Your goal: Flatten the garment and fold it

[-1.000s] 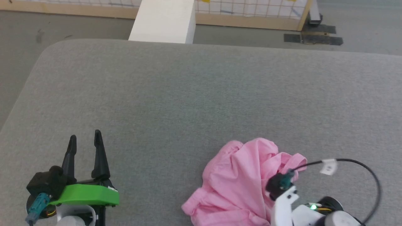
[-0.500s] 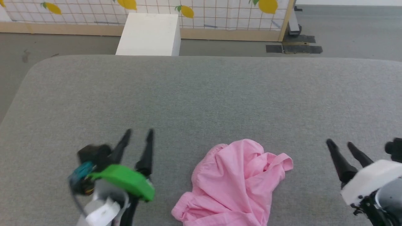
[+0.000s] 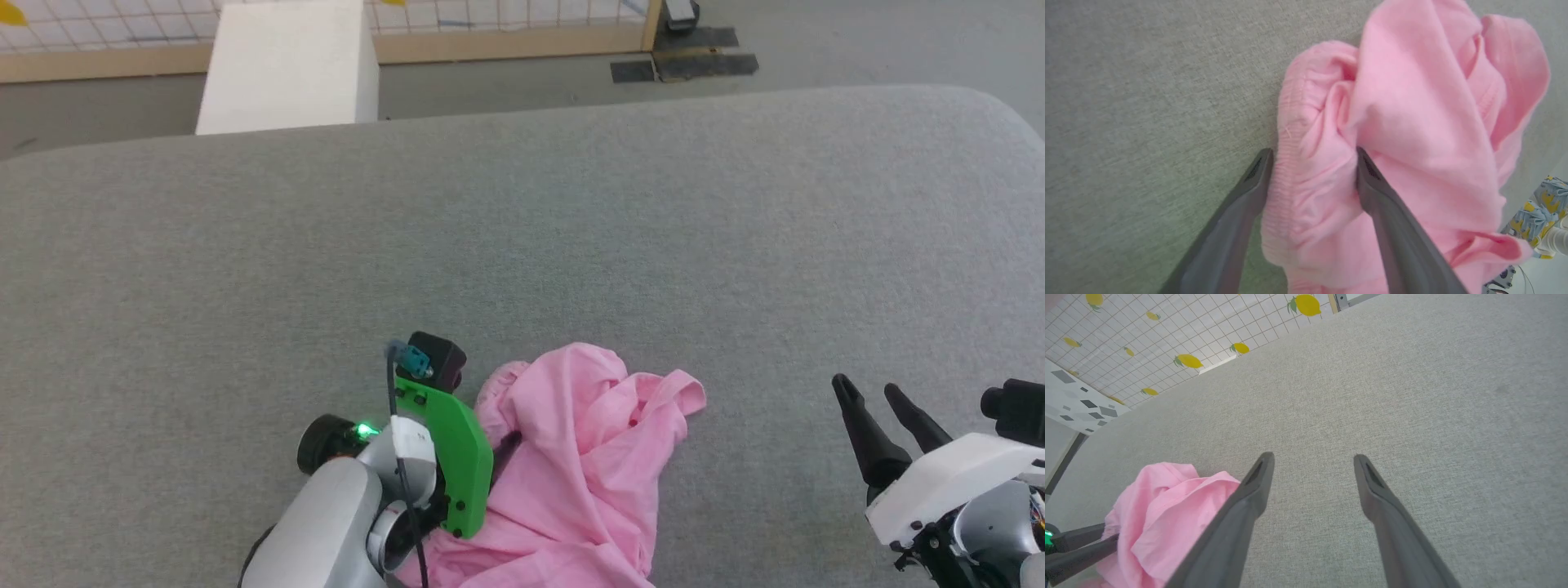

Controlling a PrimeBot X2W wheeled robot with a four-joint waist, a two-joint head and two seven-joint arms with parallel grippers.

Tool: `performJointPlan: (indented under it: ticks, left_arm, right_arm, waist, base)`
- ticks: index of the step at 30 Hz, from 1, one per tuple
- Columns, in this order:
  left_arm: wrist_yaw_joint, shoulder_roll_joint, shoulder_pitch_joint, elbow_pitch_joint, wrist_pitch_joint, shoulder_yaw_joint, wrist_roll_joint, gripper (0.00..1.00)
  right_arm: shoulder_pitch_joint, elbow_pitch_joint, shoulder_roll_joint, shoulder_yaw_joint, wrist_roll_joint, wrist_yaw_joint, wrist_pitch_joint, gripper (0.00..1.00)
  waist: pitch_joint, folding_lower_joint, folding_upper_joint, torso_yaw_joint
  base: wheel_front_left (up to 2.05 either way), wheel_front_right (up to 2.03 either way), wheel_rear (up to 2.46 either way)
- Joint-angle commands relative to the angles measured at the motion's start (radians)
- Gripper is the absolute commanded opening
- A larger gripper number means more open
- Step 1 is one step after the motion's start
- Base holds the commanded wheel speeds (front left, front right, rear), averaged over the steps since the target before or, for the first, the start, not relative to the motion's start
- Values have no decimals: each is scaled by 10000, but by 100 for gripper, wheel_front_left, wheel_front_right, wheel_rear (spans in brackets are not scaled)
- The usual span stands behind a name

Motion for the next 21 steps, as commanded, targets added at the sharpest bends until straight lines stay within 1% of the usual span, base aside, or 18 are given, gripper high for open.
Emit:
performJointPlan:
  ticks: [1,2,4,6,9,11,13,15,18,20,21]
  left_arm:
    - [-57,35,-144,115,6,-74,-52,44]
    - [-59,10,-149,180,-27,-96,-116,0]
    - [-63,-40,-186,229,-252,-64,-279,0]
    - [-17,-130,-327,153,-723,248,-465,0]
    - [221,-263,-674,-175,-1549,1033,-873,0]
    - [486,-268,-885,-569,-2109,1712,-1158,0]
    - [828,-129,-943,-985,-2540,2397,-1348,0]
    - [1290,97,-744,-1324,-2847,3100,-1466,0]
    - [2063,511,97,-1315,-2885,3925,-1488,0]
    - [2377,670,771,-968,-2680,4135,-1497,0]
    - [2436,634,1009,-827,-2600,4191,-1592,0]
  right_arm:
    - [-94,52,11,19,88,-13,-98,100]
    - [-99,81,11,26,98,-13,-129,100]
    - [-100,146,11,37,121,-13,-193,100]
    - [-94,201,12,41,152,-13,-241,100]
    - [-105,268,12,85,167,-13,-264,100]
    - [-136,298,12,135,141,-13,-252,100]
    - [-174,317,12,158,141,-13,-244,100]
    - [-205,323,12,175,134,-13,-235,100]
    - [-207,317,12,139,130,-13,-238,100]
    - [-182,304,12,114,117,-13,-224,100]
    - [-172,298,12,101,102,-13,-213,100]
  waist:
    - [292,1,-1,-282]
    - [306,1,-1,-298]
    - [329,1,-1,-298]
    - [325,1,-1,-228]
    - [257,1,-1,-83]
    - [185,1,-1,8]
    - [121,1,-1,98]
    - [65,1,-1,182]
    - [21,1,-1,326]
    - [25,1,-1,436]
    - [26,1,-1,490]
  base:
    - [0,0,0]
    - [0,0,0]
    - [0,0,0]
    - [0,0,0]
    - [0,0,0]
    - [0,0,0]
    - [0,0,0]
    - [0,0,0]
    - [0,0,0]
    - [0,0,0]
    - [0,0,0]
